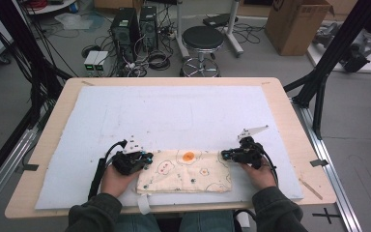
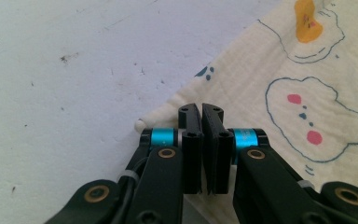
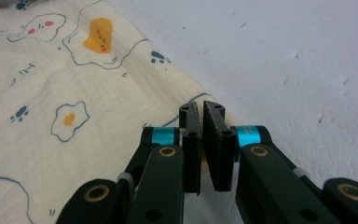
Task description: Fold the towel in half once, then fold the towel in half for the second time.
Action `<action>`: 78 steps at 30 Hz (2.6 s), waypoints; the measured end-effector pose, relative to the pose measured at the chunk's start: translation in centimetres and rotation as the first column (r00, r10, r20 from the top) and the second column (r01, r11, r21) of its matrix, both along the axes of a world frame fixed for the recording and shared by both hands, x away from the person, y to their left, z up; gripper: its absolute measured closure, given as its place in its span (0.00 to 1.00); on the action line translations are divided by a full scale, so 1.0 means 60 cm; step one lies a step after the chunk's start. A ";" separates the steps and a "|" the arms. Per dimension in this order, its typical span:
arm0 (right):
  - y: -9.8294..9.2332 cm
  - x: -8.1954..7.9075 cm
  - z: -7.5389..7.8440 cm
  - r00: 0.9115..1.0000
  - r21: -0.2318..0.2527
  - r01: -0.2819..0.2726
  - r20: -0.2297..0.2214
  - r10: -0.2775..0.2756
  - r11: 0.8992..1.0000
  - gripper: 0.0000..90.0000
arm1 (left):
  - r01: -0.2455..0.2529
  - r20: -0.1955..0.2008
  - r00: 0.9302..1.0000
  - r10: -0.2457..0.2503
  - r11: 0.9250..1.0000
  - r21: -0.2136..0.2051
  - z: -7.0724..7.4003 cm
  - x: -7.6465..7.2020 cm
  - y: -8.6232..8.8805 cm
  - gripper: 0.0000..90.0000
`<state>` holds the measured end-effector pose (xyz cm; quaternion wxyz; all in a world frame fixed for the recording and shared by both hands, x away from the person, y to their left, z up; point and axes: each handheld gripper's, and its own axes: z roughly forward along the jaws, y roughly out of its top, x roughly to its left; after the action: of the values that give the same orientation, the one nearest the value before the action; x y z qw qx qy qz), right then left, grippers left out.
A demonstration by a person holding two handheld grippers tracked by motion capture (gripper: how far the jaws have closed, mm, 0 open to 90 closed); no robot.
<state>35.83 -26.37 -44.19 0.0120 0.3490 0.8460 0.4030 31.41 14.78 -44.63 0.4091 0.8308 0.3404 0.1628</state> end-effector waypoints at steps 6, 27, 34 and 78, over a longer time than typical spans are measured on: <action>0.003 -0.005 0.003 0.999 0.006 -0.012 0.033 0.012 1.000 0.90 | 0.008 0.011 1.000 -0.008 1.000 0.011 0.001 -0.001 0.000 0.94; 0.007 -0.028 0.042 0.981 0.093 -0.016 0.193 -0.002 0.995 0.57 | 0.081 0.029 0.997 -0.077 0.988 -0.135 0.042 -0.019 0.030 0.61; 0.003 -0.034 0.048 0.973 0.091 0.013 0.228 -0.034 0.996 0.48 | 0.085 0.028 0.996 -0.082 0.980 -0.180 0.057 -0.022 0.044 0.48; -0.005 0.008 0.031 0.980 0.037 0.075 0.182 -0.081 0.996 0.52 | -0.013 0.043 0.999 0.020 0.986 -0.168 0.042 0.016 0.055 0.51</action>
<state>36.30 -26.70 -42.35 0.1001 0.3434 0.8208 0.4454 32.39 18.10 -42.10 0.4838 0.7867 0.3505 0.1554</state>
